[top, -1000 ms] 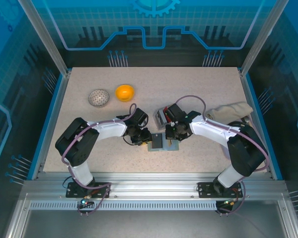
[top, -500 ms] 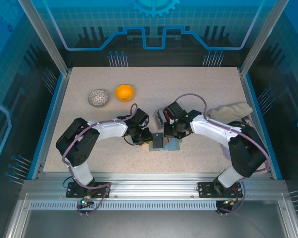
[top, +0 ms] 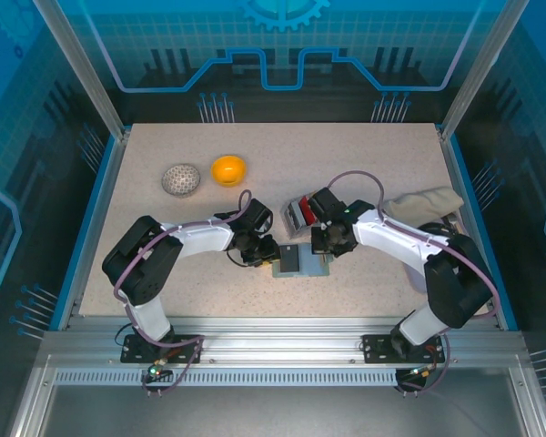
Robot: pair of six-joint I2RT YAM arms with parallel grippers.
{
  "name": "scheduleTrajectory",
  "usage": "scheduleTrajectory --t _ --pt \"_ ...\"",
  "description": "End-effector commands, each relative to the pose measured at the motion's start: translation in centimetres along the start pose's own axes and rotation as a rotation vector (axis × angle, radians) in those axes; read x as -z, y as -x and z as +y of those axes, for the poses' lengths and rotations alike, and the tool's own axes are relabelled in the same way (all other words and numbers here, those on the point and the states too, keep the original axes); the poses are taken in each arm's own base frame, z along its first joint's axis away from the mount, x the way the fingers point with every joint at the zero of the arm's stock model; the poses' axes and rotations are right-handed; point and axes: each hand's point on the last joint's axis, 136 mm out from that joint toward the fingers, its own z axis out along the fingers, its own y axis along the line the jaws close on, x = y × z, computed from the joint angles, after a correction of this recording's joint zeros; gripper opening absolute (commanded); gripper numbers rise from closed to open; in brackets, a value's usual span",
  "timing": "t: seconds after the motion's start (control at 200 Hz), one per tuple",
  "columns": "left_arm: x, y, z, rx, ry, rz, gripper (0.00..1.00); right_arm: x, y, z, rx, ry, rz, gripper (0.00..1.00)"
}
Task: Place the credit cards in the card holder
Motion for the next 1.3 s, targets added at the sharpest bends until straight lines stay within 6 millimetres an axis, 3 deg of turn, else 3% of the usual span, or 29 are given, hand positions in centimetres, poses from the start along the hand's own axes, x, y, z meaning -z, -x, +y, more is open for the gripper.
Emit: scheduleTrajectory --t 0.0,0.2,0.455,0.645,1.105,1.295 --pt "-1.2 -1.1 -0.1 -0.023 -0.009 0.040 0.26 -1.5 -0.9 -1.1 -0.008 -0.051 0.051 0.02" --pt "-1.1 -1.0 -0.2 -0.024 -0.011 0.041 0.26 -3.7 -1.6 -0.1 -0.012 -0.044 0.108 0.02" --pt "-1.2 -1.0 -0.3 -0.025 -0.010 0.044 0.26 -4.3 -1.2 4.6 -0.019 0.151 0.106 0.02" --pt "-1.2 -1.0 -0.3 -0.024 -0.013 0.042 0.26 -3.1 -0.4 6.4 -0.036 0.258 0.068 0.02" --pt "-1.4 -0.9 -0.2 -0.018 -0.011 0.044 0.26 0.5 0.9 7.2 -0.062 0.373 -0.022 0.02" --pt "-1.1 -0.8 -0.2 -0.014 -0.010 0.027 0.26 -0.3 0.8 7.8 -0.063 0.391 0.012 0.02"
